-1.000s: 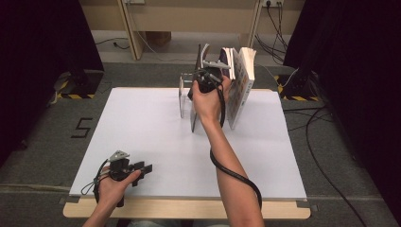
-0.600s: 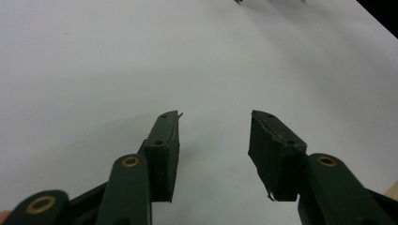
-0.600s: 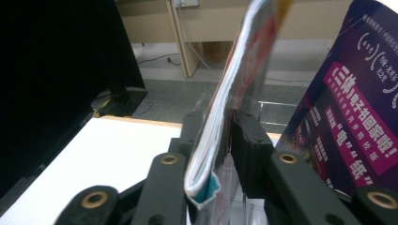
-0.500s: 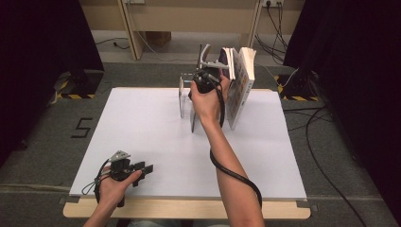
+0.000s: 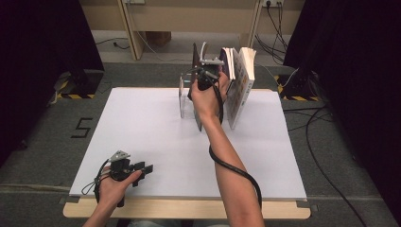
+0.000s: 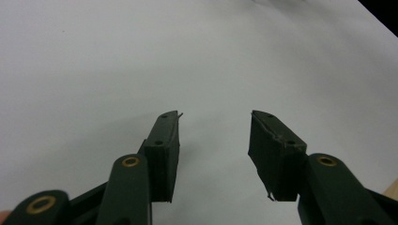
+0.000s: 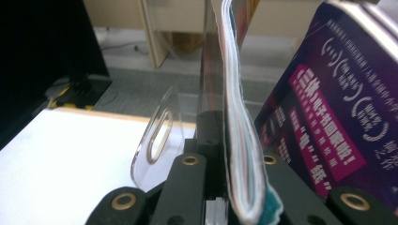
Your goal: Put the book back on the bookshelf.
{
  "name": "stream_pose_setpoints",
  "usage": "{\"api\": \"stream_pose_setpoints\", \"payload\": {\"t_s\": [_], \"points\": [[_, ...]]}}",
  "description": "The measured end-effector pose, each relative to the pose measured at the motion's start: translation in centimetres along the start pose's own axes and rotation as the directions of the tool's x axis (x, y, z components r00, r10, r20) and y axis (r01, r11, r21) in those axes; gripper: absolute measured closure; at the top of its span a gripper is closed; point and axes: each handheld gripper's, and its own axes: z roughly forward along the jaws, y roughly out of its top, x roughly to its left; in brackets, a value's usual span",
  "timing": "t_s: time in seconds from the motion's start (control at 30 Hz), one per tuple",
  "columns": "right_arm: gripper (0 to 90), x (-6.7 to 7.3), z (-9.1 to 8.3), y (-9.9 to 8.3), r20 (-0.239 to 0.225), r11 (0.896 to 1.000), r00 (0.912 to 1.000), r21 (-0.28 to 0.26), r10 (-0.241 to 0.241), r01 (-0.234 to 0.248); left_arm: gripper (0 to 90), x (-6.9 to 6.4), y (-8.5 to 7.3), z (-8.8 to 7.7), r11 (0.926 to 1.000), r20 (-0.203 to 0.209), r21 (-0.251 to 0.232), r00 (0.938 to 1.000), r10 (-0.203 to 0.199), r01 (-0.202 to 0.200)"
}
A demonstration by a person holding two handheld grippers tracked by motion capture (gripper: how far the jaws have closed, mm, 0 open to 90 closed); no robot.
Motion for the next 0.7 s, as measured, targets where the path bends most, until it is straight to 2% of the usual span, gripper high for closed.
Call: {"api": "stream_pose_setpoints", "payload": {"t_s": [0.07,0.17,0.27,0.33,0.4,0.43,0.5,0.57,0.63,0.7], "points": [[87.3,0.3,-0.1,-0.2,0.027,0.999,0.9996,-0.034,-0.011,0.012,52.7,0.0,0.0,0.0,1.0000,0.001,0.000,1.0000,0.000,0.000],[87.3,0.6,-0.1,-0.4,0.052,0.997,0.9987,-0.072,-0.003,0.007,52.7,0.0,0.0,0.0,1.0000,0.004,0.000,1.0000,0.002,-0.002],[87.2,1.0,0.1,-0.6,0.069,0.997,0.9976,-0.071,-0.001,0.006,52.7,0.0,0.0,0.0,1.0000,0.004,-0.002,1.0000,0.002,-0.002],[87.1,1.3,0.4,-0.9,0.088,0.997,0.9959,-0.069,-0.020,0.027,52.7,0.0,0.0,0.0,1.0000,0.004,-0.003,1.0000,0.003,-0.003],[85.4,1.5,0.3,-1.0,0.066,0.997,0.9974,-0.069,-0.027,0.032,52.7,0.0,0.0,-0.1,1.0000,0.004,-0.003,1.0000,0.004,-0.004],[83.2,1.6,0.3,-1.0,0.064,0.998,0.9975,-0.059,-0.031,0.035,52.7,0.0,0.0,-0.1,1.0000,0.005,-0.003,1.0000,0.004,-0.004],[76.2,1.5,0.1,-1.0,0.027,0.998,0.9995,-0.065,-0.019,0.021,52.7,0.0,0.0,-0.1,1.0000,0.005,-0.005,1.0000,0.004,-0.004],[73.9,1.5,-0.2,-1.1,0.005,0.997,0.9997,-0.068,-0.022,0.023,52.7,0.0,0.0,-0.1,1.0000,0.004,-0.006,1.0000,0.002,-0.002],[67.8,1.4,-0.4,-1.2,-0.018,0.997,0.9996,-0.074,-0.022,0.020,52.7,0.0,0.0,0.0,1.0000,0.003,-0.004,1.0000,0.003,-0.003],[65.3,1.1,-0.7,-1.3,-0.056,0.997,0.9984,-0.071,-0.003,-0.001,52.7,0.0,0.0,-0.1,1.0000,0.005,-0.003,1.0000,0.002,-0.002]]}}
